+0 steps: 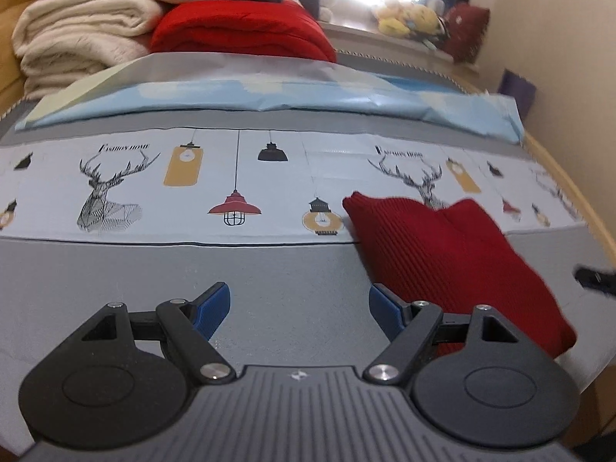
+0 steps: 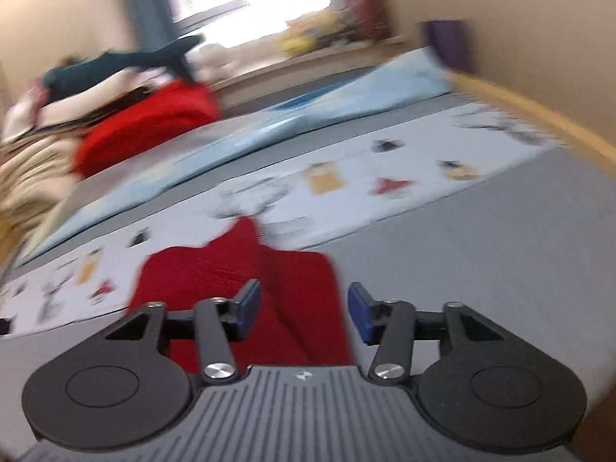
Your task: Fold small clothes
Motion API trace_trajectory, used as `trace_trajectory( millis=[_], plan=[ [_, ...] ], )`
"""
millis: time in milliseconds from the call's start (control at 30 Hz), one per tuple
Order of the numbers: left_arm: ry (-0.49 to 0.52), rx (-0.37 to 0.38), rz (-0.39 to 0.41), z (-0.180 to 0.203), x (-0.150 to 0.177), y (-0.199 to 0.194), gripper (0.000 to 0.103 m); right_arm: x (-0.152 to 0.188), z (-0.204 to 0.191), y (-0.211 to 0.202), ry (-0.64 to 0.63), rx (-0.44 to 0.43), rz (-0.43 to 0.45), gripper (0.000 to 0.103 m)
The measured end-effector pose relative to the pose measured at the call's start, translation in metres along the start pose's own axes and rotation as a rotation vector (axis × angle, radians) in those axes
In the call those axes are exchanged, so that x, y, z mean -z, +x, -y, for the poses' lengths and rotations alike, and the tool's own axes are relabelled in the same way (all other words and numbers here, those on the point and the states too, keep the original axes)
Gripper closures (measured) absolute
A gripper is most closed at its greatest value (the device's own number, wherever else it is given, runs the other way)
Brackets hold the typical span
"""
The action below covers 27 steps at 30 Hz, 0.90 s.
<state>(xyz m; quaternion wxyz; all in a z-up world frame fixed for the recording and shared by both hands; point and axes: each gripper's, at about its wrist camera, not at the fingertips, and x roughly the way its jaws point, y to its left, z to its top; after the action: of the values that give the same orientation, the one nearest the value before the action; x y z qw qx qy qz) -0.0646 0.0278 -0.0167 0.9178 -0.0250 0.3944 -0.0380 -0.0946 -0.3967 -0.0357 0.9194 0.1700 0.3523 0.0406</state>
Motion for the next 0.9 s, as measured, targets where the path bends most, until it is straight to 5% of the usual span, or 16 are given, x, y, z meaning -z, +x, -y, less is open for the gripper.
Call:
trace_trajectory(
  millis=[333, 433, 467, 600, 700, 833, 900],
  plan=[
    [0.117, -0.037, -0.009, 0.023, 0.009, 0.012, 0.019, 0.001, 0.021, 0.089, 0.176, -0.175, -0.213, 0.045],
    [0.134, -0.022, -0.006, 0.034, 0.009, 0.017, 0.019, 0.003, -0.002, 0.074, -0.030, -0.137, -0.141, 0.065],
    [0.131, -0.015, -0.008, 0.038, 0.009, 0.019, 0.019, 0.003, -0.003, 0.069, -0.048, -0.135, -0.119, 0.083],
    [0.115, 0.038, -0.007, 0.059, 0.009, 0.026, 0.019, -0.007, 0.016, 0.033, 0.011, -0.170, -0.004, 0.103],
    [0.112, 0.110, -0.006, 0.082, 0.009, 0.034, 0.019, -0.011, 0.038, 0.007, 0.050, -0.139, 0.059, 0.103],
    [0.124, 0.165, -0.031, 0.113, 0.014, 0.054, 0.019, -0.002, 0.042, 0.023, -0.005, -0.141, -0.072, 0.103],
    [0.126, 0.170, -0.056, 0.124, 0.018, 0.065, 0.019, -0.004, 0.037, 0.030, 0.041, -0.192, -0.108, 0.094]
  ],
)
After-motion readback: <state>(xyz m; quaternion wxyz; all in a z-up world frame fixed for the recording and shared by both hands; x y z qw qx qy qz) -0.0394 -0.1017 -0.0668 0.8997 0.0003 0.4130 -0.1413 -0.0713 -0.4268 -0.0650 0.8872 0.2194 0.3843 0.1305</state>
